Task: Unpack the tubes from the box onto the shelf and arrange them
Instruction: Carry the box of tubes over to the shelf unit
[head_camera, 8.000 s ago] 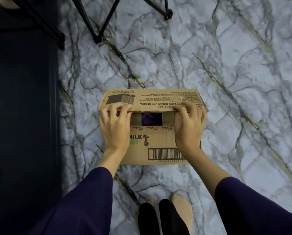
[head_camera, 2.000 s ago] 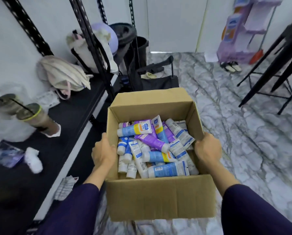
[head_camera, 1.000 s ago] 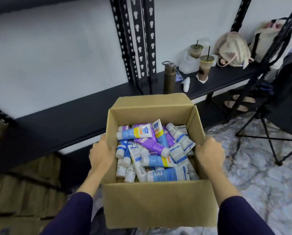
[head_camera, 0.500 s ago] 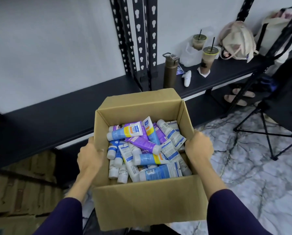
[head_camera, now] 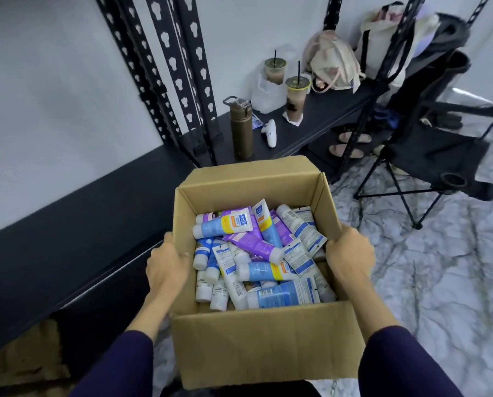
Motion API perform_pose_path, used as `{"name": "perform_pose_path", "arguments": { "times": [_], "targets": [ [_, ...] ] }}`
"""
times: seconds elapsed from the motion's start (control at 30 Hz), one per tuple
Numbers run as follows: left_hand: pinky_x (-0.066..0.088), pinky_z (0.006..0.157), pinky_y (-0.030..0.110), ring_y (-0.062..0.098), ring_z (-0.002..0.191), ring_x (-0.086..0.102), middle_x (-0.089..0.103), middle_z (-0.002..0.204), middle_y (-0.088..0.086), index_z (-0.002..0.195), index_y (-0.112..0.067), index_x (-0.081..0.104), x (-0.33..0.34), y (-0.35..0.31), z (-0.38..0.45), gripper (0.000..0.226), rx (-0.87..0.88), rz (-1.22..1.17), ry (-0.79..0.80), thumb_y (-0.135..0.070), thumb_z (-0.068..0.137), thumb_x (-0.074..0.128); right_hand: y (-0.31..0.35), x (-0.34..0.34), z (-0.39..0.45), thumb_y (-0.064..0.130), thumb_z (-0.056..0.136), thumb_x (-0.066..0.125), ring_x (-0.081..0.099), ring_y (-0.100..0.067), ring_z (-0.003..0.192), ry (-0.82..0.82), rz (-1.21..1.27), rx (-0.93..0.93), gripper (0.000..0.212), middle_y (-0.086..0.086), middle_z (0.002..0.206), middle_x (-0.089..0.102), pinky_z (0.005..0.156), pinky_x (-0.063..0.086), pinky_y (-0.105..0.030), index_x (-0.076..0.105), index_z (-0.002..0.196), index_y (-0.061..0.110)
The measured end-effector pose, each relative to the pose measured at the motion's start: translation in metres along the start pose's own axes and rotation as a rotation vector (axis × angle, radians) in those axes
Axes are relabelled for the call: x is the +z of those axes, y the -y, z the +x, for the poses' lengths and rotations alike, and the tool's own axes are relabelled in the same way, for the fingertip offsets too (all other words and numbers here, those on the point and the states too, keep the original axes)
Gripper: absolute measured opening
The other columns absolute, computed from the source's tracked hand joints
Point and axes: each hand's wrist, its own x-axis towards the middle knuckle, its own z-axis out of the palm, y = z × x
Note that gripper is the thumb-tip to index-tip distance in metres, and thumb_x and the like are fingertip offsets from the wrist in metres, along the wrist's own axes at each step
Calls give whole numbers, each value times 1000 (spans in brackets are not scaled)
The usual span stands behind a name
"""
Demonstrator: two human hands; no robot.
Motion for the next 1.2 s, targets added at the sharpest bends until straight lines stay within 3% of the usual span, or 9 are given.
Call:
{"name": "perform_pose_path", "arguments": {
  "times": [0.23,0.37,0.7,0.97,1.2],
  "targets": [
    [53,66,40,30,79,62,65,89,9,102,-14,47,14,-17,17,25,129,10,36,-20,86,65,-24,3,-8,13,80,53,62,-39,81,-74,54,96,22,-19,86,67,68,50,-39,63,99,6],
    [55,72,45,31,81,64,66,92,10,104,-15,48,27,-26,12,24,193,-11,73,-20,86,64,-47,3,-17,10,79,52,61,-39,80,-108,81,159,24,-18,85,66,64,45,-35,64,100,10],
    [53,73,42,34,87,64,66,95,12,107,-14,48,79,-46,5,24,336,74,184,-21,88,62,-108,26,-48,7,82,51,59,-41,85,-123,111,347,22,-21,89,65,63,35,-31,63,100,8],
    [53,72,43,40,89,63,66,97,19,119,-10,47,159,-46,43,34,452,145,256,-22,90,61,-142,110,-40,9,80,51,59,-39,80,-181,122,517,19,-19,84,66,61,37,-32,63,94,10],
    [45,65,38,40,88,62,64,98,21,116,-6,46,295,-24,101,32,575,185,327,-19,91,59,-180,251,-10,11,80,53,59,-40,88,-236,133,688,24,-20,93,66,68,42,-37,62,103,11]
  ]
}}
